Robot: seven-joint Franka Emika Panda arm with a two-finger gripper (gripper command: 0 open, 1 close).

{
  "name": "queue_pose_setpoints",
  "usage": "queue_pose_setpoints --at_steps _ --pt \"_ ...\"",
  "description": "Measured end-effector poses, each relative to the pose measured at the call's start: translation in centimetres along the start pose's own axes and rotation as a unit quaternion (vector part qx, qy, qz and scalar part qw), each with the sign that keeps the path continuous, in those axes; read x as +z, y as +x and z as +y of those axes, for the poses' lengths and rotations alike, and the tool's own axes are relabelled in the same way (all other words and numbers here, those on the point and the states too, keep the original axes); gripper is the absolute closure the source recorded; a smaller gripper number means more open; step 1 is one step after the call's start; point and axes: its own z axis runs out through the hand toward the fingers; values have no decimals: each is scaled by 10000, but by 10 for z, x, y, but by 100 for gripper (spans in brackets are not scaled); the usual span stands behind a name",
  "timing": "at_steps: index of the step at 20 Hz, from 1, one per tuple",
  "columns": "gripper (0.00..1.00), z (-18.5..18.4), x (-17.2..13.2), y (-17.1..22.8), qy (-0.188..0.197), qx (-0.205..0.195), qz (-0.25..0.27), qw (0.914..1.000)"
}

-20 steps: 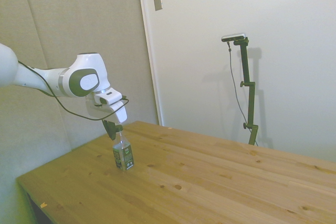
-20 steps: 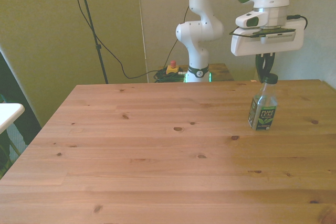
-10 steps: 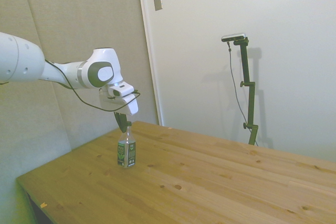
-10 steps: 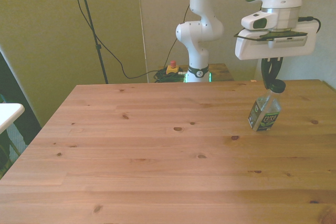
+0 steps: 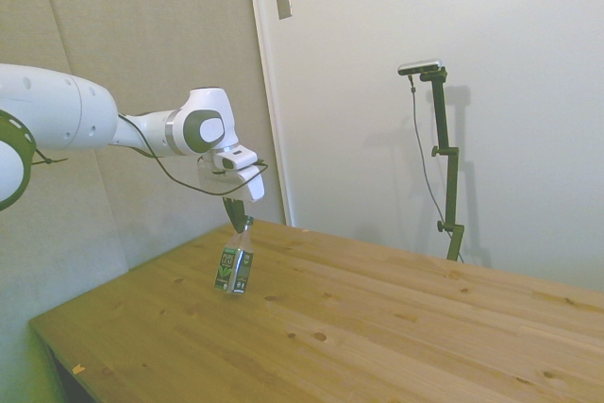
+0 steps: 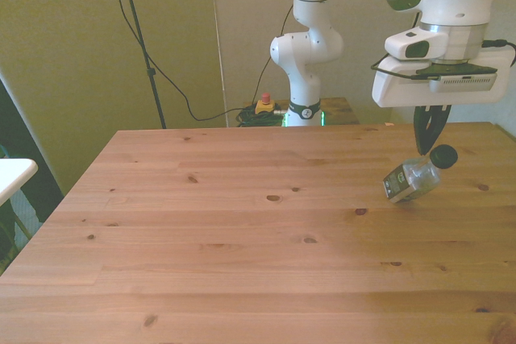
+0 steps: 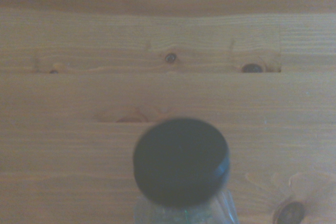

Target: Knock down the bottle

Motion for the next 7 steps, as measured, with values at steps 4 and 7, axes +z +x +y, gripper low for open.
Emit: queue_pose_setpoints --at_steps 4,7 --pt "100 -10 6 17 110 194 135 9997" --pt "100 -15 10 34 244 457 450 9976"
